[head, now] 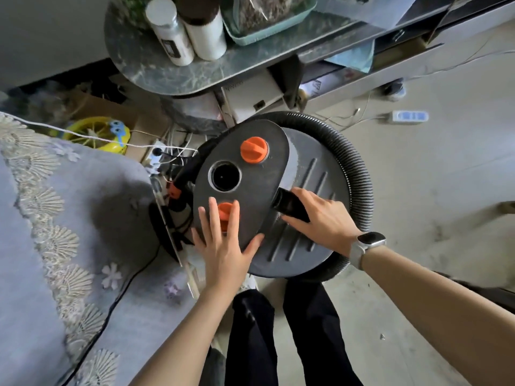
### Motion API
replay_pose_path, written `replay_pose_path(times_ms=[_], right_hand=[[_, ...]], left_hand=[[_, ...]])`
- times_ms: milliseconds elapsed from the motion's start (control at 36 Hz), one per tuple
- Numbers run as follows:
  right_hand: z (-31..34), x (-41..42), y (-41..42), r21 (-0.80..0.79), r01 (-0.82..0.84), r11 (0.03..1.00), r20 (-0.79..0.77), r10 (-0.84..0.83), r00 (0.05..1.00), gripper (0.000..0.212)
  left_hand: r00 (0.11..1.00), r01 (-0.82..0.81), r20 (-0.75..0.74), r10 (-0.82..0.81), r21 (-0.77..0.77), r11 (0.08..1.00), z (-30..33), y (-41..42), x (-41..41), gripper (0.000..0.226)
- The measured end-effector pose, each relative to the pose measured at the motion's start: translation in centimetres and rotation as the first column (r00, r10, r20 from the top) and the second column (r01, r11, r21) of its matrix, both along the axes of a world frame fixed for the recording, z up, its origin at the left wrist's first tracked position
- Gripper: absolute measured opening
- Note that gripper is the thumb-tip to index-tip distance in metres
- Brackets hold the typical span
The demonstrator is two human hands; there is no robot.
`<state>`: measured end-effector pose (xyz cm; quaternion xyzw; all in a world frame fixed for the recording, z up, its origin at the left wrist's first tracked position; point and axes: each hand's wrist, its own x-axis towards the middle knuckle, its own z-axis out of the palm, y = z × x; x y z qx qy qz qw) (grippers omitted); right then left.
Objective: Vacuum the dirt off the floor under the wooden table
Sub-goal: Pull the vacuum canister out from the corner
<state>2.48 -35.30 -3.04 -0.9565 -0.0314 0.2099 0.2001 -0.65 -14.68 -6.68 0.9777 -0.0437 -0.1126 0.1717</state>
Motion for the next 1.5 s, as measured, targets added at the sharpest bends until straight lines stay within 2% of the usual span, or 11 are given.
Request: replay_pose_path(times_ms=[167,333,528,639,750,861,1000,1278,1417,1500], right_hand=[[0.2,-1.1,-4.8,-0.019,0.098,0.995,-0.013,-0.099,0.995,0.06],[0.2,-3.5,-9.0,-0.008,0.352,0.936,-0.032,-0.352,0.935,0.061],[-0.1,-5.9,-12.8,0.121,0.698,0.706,-0.077,-0.694,0.716,0.059],[-0.1,-6.9,-14.5,0.192,0.804,0.563,-0.089,-0.806,0.586,0.053],[-0.2,-7.6,-15.9,0.226,0.879,0.42,-0.126,-0.882,0.454,0.052],[-0.3,-6.9,-17.0,0.258,0.921,0.291,-0.134,-0.933,0.333,0.054],[-0.8,-3.8,-18.6,0.331,0.93,0.158,-0.125,-0.97,0.21,0.051],[-1.3,5.3,-21.1,0.404,0.914,-0.041,-0.073,-0.997,-0.012,0.047],[-1.5,10.0,-21.9,0.444,0.888,-0.118,-0.091,-0.992,-0.087,0.046],[-1.7,12.5,-22.0,0.469,0.871,-0.148,-0.119,-0.987,-0.104,0.046]], left_hand=[[0.995,0.103,-0.018,-0.103,0.002,0.995,-0.2,-4.5,0.7,0.071],[0.946,0.325,0.002,-0.325,0.016,0.946,-0.4,-9.2,3.6,0.071],[0.861,0.501,-0.086,-0.501,-0.021,0.865,0.6,-17.1,7.5,0.072],[0.816,0.565,-0.138,-0.561,-0.009,0.825,0.8,-21.7,8.0,0.073],[0.756,0.644,-0.123,-0.643,-0.031,0.764,0.5,-24.9,8.4,0.072],[0.679,0.728,-0.102,-0.727,-0.025,0.685,0.2,-27.8,10.1,0.071],[0.645,0.761,-0.079,-0.76,-0.03,0.648,0.7,-31.7,13.7,0.068],[0.552,0.83,-0.025,-0.833,-0.077,0.552,1.5,-38.5,22.9,0.057],[0.476,0.878,0.014,-0.879,-0.058,0.475,1.6,-40.6,28.2,0.051],[0.463,0.886,0.011,-0.886,-0.04,0.462,1.7,-41.3,30.9,0.05]])
